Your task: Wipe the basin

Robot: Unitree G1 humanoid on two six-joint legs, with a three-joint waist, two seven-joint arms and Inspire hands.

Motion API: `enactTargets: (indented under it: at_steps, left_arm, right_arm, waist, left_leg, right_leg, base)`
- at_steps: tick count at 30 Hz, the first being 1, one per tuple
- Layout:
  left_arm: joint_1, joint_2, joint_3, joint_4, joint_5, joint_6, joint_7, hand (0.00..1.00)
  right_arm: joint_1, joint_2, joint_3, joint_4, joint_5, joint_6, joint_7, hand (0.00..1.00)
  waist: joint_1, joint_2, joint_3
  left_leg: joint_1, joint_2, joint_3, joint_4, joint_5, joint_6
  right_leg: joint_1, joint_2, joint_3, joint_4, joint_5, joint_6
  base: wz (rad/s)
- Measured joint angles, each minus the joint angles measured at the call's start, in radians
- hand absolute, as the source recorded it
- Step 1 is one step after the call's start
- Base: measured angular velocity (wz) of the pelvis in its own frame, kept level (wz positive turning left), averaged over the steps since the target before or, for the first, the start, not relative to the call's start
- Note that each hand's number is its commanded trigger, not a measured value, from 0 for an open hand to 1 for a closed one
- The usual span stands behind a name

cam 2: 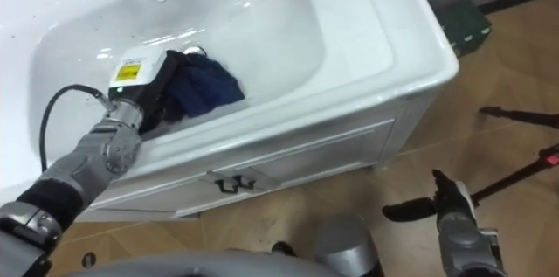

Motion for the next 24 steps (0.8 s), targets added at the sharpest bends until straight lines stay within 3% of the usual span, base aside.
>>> enactTargets:
  at_steps: [3,5,10,14,24]
  left_arm:
    - [0.034,0.000,0.043,-0.003,0.033,0.008,0.000,1.00]
    - [0.070,0.001,0.079,-0.018,0.033,0.037,0.000,1.00]
    - [0.124,0.009,0.127,-0.019,0.060,0.069,0.000,1.00]
    - [0.135,0.027,0.130,-0.019,0.060,0.078,-0.008,1.00]
    - [0.134,0.023,0.150,-0.018,0.048,0.101,-0.053,1.00]
  right_arm:
    - [0.012,0.003,-0.021,-0.001,-0.011,0.000,0.000,0.00]
    - [0.018,0.003,-0.042,-0.001,-0.012,0.000,0.000,0.00]
    - [0.026,0.002,-0.103,-0.010,-0.042,0.003,0.002,0.00]
    - [0.032,0.000,-0.141,-0.043,-0.041,0.002,0.001,0.00]
    - [0.063,0.002,-0.153,-0.045,-0.041,0.001,0.000,0.00]
  waist:
    - [0.017,0.002,-0.0015]
    - [0.025,0.009,-0.0069]
    - [0.029,0.019,-0.0136]
    - [0.028,0.023,-0.0127]
    - [0.030,0.030,-0.0080]
  left_leg:
    - [0.017,0.000,-0.002,-0.005,0.000,-0.001]
    - [0.018,-0.001,-0.005,-0.012,0.000,-0.001]
    - [0.050,-0.003,-0.018,-0.028,0.001,-0.002]
    - [0.060,-0.003,-0.019,-0.037,0.003,-0.006]
    - [0.078,-0.003,-0.016,-0.041,0.004,-0.007]
  right_leg:
    - [0.025,0.002,-0.004,-0.022,0.001,-0.001]
    - [0.030,0.003,-0.006,-0.033,0.003,0.000]
    - [0.068,0.003,-0.022,-0.052,0.006,0.000]
    - [0.077,0.001,-0.038,-0.050,0.006,-0.001]
    - [0.086,0.000,-0.032,-0.048,0.006,-0.001]
  base:
    - [0.00]
    - [0.02]
    - [0.02]
    - [0.01]
    - [-0.03]
